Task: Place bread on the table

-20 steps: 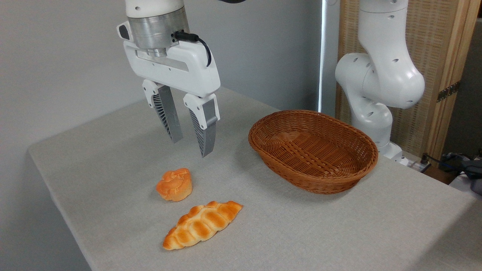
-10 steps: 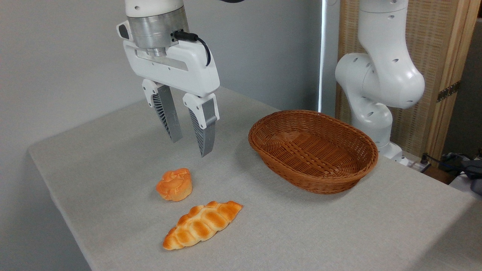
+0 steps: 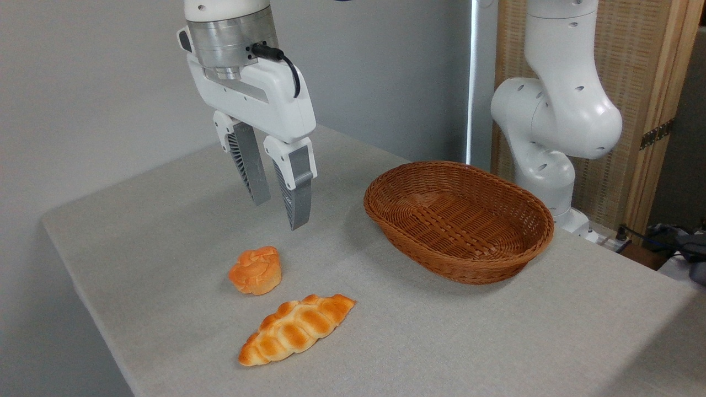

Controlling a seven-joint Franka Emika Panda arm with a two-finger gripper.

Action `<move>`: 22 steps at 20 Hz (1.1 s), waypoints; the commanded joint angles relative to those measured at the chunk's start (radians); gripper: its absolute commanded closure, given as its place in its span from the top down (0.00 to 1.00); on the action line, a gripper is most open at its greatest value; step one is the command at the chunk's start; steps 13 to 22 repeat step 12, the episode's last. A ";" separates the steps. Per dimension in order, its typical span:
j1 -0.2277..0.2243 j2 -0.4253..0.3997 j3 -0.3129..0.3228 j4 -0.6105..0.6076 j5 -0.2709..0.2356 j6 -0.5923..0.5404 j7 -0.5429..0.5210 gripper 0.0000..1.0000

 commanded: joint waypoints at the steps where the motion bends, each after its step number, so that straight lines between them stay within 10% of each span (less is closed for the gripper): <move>1: 0.016 -0.012 -0.009 0.006 -0.008 -0.030 0.020 1.00; 22: 0.015 -0.019 -0.007 -0.001 -0.008 -0.031 0.020 1.00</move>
